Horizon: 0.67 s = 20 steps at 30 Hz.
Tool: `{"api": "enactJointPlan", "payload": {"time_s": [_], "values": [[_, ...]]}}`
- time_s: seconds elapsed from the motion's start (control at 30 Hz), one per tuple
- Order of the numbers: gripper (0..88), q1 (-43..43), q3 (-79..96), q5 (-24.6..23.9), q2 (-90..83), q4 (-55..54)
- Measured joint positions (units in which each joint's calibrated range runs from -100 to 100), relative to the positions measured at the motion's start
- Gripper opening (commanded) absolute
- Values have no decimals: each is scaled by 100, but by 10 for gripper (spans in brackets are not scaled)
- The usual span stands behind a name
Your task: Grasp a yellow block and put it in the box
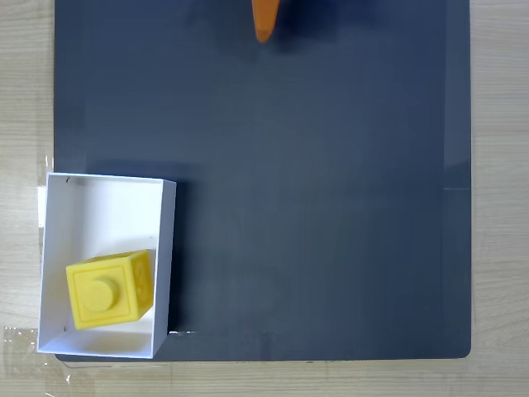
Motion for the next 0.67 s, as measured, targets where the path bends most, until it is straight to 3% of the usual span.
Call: {"api": "enactJointPlan", "payload": {"time_s": [0.67], "values": [[14,-90,0,37,0,0]]}}
